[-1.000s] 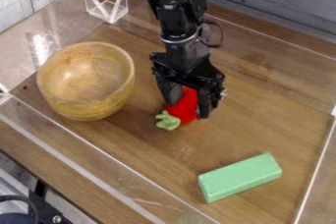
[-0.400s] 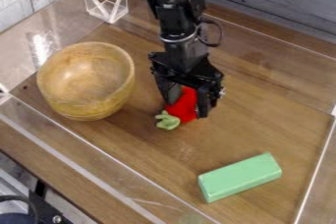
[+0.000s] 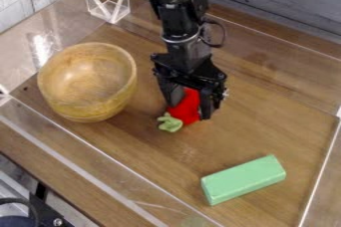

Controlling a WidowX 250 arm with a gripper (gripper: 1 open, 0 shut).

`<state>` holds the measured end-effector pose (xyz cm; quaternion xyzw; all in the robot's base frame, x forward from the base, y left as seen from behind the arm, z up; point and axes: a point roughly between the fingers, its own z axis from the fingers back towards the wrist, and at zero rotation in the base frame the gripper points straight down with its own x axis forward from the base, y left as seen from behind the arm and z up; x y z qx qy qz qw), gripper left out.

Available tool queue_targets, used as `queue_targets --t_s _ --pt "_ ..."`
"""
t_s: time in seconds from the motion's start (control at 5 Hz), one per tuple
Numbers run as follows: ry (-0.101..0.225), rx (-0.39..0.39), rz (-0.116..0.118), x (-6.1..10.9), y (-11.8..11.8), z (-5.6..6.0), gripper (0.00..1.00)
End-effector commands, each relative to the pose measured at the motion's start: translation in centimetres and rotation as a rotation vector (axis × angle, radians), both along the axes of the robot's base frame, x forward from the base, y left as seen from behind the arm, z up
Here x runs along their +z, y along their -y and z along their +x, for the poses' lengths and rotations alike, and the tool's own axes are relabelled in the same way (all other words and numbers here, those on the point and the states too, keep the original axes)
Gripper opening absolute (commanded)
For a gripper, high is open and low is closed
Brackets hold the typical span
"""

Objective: Move the red object to the left side of the table

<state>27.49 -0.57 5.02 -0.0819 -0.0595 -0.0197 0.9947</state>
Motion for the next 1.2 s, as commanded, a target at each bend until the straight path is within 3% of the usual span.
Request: queue_targets --t_s 0.0,0.6,0.8,1.0 --pt "0.045 0.014 0.0 1.23 -0.32 0.87 1.0" --pt "0.047 0.018 -0.007 1.53 -0.08 0.76 1.0" --pt "0.042 0.023 -0.004 1.19 -0.18 0.82 0.0" --pt "0.036 0.023 -0.006 1.75 -0.39 0.74 0.0"
